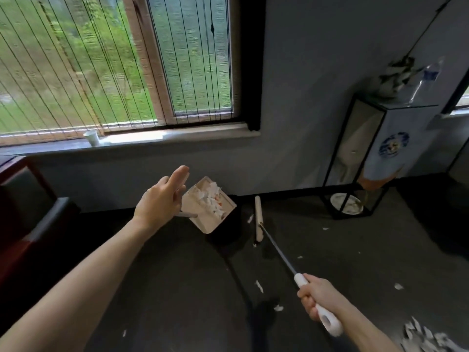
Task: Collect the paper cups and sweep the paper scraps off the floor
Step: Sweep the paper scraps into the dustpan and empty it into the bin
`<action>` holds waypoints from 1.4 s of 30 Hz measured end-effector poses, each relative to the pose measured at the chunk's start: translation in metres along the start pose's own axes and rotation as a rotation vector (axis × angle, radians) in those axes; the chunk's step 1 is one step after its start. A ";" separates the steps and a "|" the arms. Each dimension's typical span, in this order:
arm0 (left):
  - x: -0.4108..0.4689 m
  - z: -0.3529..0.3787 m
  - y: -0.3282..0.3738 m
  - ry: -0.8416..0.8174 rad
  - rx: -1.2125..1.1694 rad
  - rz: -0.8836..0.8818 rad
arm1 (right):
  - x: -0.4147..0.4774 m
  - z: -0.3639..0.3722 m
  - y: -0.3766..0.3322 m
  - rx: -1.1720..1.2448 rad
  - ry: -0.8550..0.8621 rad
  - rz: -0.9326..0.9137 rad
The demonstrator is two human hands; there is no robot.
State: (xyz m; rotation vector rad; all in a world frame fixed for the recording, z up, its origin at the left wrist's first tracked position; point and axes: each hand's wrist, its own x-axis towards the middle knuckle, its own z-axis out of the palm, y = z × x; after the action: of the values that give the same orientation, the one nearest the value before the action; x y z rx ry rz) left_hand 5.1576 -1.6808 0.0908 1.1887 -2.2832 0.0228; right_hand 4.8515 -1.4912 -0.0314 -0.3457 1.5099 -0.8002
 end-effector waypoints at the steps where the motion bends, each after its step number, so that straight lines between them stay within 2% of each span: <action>1: 0.014 0.005 -0.007 -0.045 0.046 0.025 | 0.005 0.003 -0.009 0.009 -0.001 0.005; 5: 0.065 0.037 -0.032 -0.175 0.173 0.088 | 0.021 0.019 -0.039 0.011 0.059 0.005; 8: 0.081 0.078 -0.054 -0.326 0.230 0.230 | 0.036 0.037 -0.056 0.008 0.117 0.001; 10: 0.082 0.107 -0.070 -0.487 0.260 0.330 | 0.042 0.049 -0.068 0.073 0.123 0.005; 13: 0.081 0.130 -0.083 -0.606 0.219 0.467 | 0.051 0.065 -0.086 0.176 0.142 -0.024; 18: 0.074 0.139 -0.071 -0.860 -0.082 0.315 | 0.057 0.077 -0.114 0.288 0.155 -0.074; 21: 0.065 0.139 -0.057 -0.951 -0.063 0.204 | 0.058 0.072 -0.130 0.282 0.183 -0.090; 24: 0.057 0.146 -0.044 -0.944 0.037 0.175 | 0.056 0.062 -0.145 0.263 0.202 -0.111; 31: 0.064 0.156 -0.037 -0.739 0.276 0.289 | 0.052 0.049 -0.149 0.204 0.230 -0.168; 39: 0.099 0.141 -0.044 -0.579 0.440 0.411 | 0.058 0.040 -0.131 0.193 0.150 -0.181; 42: 0.118 0.122 -0.051 -0.546 0.414 0.428 | 0.058 0.039 -0.126 0.182 0.130 -0.152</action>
State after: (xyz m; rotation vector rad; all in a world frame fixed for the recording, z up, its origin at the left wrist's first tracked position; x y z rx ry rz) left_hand 5.0862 -1.8323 0.0326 0.9437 -3.0969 0.3924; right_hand 4.8500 -1.6282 0.0117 -0.2796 1.5302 -1.0902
